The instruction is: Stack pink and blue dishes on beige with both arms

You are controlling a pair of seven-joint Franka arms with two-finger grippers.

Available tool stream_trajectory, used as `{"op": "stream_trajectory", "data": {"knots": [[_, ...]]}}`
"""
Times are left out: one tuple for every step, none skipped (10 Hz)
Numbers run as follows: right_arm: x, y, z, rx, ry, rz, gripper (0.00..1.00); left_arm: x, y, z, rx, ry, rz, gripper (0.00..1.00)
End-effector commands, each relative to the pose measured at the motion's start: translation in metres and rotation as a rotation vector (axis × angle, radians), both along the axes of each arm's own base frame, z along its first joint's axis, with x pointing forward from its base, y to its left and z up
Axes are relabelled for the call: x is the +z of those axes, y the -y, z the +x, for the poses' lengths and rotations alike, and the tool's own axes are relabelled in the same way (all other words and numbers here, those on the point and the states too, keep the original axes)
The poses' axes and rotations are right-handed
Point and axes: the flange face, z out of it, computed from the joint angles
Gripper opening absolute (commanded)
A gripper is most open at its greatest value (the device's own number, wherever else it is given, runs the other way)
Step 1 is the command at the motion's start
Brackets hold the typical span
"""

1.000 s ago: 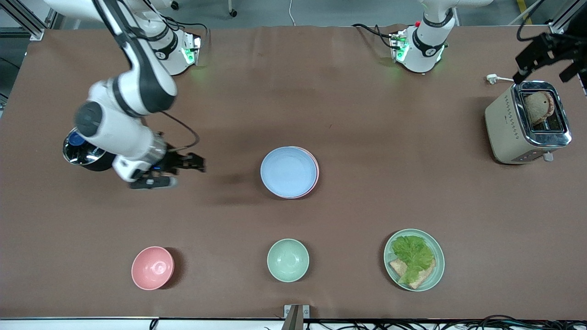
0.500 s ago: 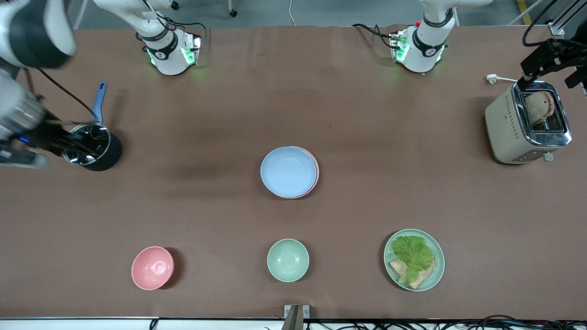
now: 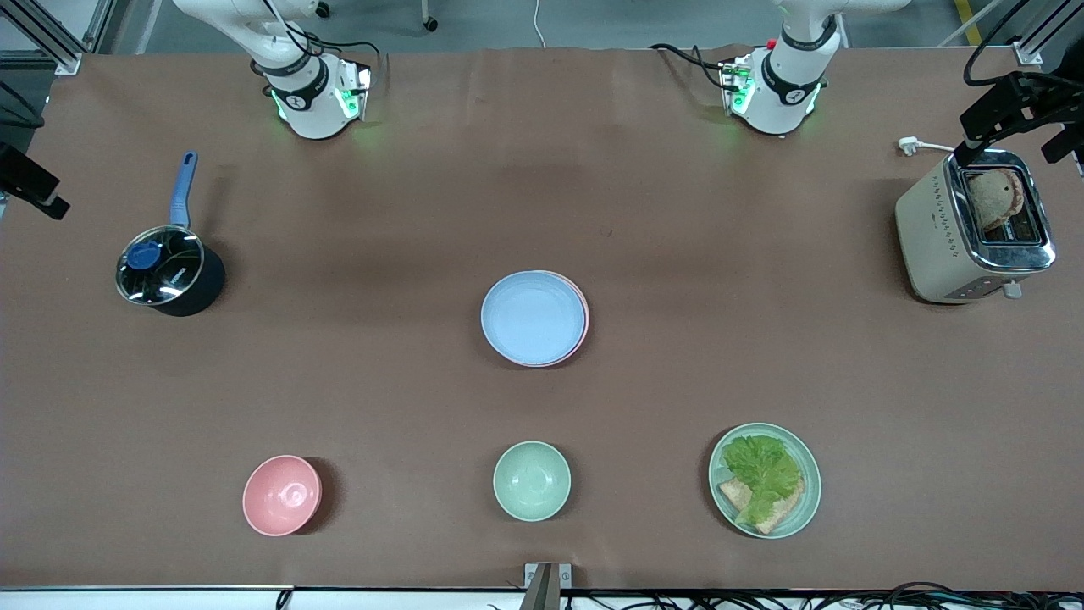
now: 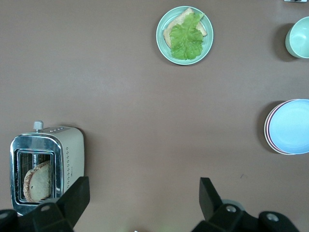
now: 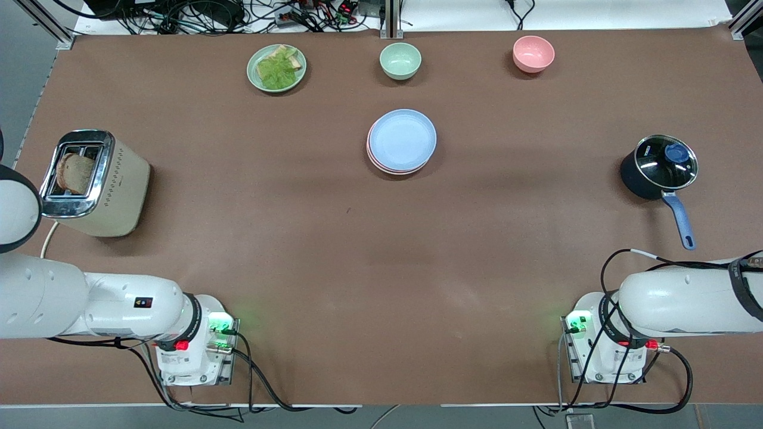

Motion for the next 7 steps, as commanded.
{"op": "stream_trajectory", "data": {"knots": [[-0.0145, 0.0180, 0.0081, -0.028, -0.044, 0.040, 1.00, -0.0222, 0.0042, 0.0071, -0.032, -0.055, -0.004, 1.00], [-0.0139, 0.0153, 0.0076, -0.021, -0.045, 0.028, 1.00, -0.0223, 0.0040, 0.0076, -0.027, -0.055, -0.009, 1.00], [-0.0139, 0.0144, 0.0077, -0.018, -0.046, 0.028, 1.00, -0.0263, 0.0051, 0.0103, -0.027, -0.063, -0.010, 1.00], [-0.0140, 0.0144, 0.0076, -0.018, -0.047, 0.028, 1.00, -0.0264, 0.0053, 0.0108, -0.027, -0.063, -0.011, 1.00], [-0.0142, 0.0136, 0.0075, -0.016, -0.049, 0.028, 1.00, -0.0264, 0.0056, 0.0108, -0.027, -0.064, -0.026, 1.00], [-0.0151, 0.0128, 0.0079, -0.015, -0.052, 0.028, 1.00, -0.0264, 0.0056, 0.0108, -0.027, -0.064, -0.026, 1.00], [-0.0145, 0.0127, 0.0072, -0.015, -0.052, 0.028, 1.00, -0.0256, 0.0045, 0.0103, -0.026, -0.063, -0.025, 1.00]]}}
